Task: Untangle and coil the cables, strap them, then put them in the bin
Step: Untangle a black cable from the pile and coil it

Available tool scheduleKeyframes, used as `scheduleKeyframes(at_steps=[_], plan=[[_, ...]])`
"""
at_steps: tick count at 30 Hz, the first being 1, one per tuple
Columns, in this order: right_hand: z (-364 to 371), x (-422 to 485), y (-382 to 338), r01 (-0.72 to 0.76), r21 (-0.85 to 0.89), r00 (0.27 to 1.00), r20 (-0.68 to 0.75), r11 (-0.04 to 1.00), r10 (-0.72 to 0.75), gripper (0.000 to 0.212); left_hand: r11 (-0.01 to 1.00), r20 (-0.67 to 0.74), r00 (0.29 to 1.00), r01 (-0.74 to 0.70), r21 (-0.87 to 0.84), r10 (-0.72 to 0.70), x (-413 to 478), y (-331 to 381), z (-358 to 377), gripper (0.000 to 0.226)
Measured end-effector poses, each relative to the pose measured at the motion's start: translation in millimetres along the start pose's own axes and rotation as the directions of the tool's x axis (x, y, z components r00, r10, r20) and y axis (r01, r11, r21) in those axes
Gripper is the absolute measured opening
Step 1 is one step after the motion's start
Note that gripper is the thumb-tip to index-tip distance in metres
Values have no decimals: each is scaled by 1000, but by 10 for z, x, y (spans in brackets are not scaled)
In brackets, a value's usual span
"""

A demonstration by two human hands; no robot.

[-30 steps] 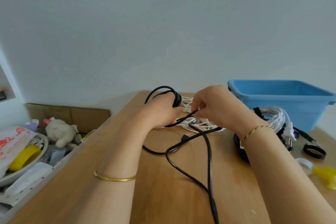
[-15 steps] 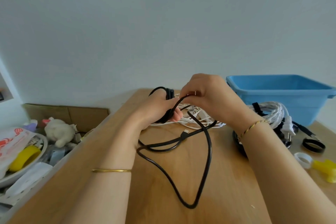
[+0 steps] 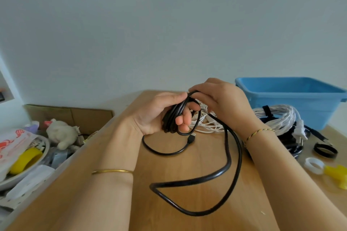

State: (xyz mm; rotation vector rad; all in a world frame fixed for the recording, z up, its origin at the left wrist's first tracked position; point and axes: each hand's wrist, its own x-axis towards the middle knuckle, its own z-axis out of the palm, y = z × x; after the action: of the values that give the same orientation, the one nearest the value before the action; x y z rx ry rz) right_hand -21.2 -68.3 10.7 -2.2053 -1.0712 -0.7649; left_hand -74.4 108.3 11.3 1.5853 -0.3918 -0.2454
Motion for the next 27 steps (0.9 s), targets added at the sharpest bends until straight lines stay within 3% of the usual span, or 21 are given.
scheduleKeyframes(at_steps=[3,6,13,17,24,27], plan=[[43,3,29,-34,-30,992,122,999,37,29,991,-1,998,56,-124,-57,8,-40,-8,39],[68,-2,36,-39,-38,968,246,999,47,32,986,-14,992,123,-114,-126,18,-76,-17,29],[80,-10,59,-168,42,985,43,985,167,21,961,-75,968,225,-158,-239,117,-83,3,26],[76,-29,58,-205,291,979,77,934,191,16,922,-24,967,233,-309,-252,112,-53,-23,25],[106,-23,86,-283,502,956,214,817,200,22,656,254,957,284,-699,-143,161,-83,-186,20],[160,-65,116,-322,518,938,288,793,192,25,577,278,959,262,-774,-63,141,-74,-285,25]])
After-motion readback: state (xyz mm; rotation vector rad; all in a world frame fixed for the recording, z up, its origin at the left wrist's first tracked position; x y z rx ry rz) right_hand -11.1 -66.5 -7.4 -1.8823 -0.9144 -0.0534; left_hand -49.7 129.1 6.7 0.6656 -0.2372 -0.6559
